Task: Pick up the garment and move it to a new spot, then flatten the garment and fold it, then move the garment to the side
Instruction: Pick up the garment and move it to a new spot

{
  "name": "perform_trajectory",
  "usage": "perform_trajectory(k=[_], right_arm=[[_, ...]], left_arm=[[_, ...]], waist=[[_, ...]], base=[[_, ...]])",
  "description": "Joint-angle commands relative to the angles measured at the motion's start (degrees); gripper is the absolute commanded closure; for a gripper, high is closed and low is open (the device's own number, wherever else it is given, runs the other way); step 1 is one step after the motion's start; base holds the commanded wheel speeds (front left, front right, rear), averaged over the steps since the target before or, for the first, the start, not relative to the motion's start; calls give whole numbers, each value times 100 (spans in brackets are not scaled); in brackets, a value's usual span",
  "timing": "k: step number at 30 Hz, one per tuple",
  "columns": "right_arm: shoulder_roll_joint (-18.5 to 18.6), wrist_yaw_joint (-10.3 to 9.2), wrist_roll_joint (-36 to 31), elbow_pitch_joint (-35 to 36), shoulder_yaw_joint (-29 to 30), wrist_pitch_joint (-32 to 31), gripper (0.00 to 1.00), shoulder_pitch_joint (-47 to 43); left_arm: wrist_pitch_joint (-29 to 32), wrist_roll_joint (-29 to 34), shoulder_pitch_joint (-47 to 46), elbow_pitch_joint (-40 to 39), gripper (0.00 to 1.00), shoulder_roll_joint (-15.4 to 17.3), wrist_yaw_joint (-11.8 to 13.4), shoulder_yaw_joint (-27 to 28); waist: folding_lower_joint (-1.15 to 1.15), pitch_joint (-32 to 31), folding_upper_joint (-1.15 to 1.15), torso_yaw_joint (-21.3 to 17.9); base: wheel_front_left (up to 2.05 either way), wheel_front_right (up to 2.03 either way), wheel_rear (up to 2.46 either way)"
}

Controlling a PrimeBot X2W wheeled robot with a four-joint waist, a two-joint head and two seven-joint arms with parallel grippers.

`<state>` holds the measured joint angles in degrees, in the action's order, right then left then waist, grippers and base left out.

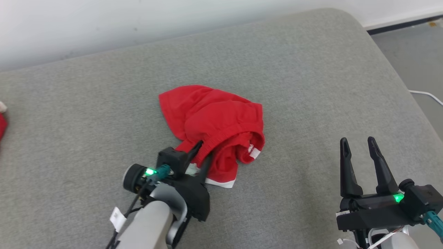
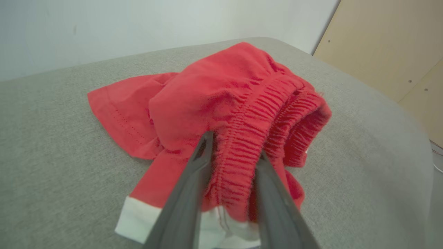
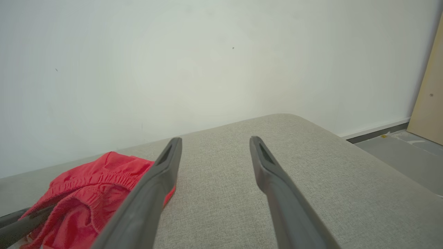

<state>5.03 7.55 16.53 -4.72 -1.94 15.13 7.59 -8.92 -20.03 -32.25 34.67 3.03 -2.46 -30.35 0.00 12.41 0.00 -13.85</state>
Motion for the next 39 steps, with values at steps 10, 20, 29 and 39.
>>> perform_trajectory(k=[10, 20, 29, 39], right_arm=[[105, -12, -76, -49, 43, 3, 0, -234], [214, -12, -110, -22, 64, 3, 0, -471], [254, -12, -123, -22, 36, 3, 0, -568], [288, -12, -32, -101, -39, 3, 0, -724]], left_arm=[[-275, -342, 137, -776, 0, -11, 262, -685], [-549, -439, 511, -1755, 0, 680, 884, 144], [-624, -303, 1729, -2782, 0, 1347, 1250, 1251], [-625, 5, 3008, -3381, 0, 1169, 902, 2066]], waist=[[0, -399, 0, 588], [0, -740, 0, 1216], [0, -950, 0, 1490], [0, -1176, 0, 1608]], base=[[0, 0, 0], [0, 0, 0], [0, 0, 0], [0, 0, 0]])
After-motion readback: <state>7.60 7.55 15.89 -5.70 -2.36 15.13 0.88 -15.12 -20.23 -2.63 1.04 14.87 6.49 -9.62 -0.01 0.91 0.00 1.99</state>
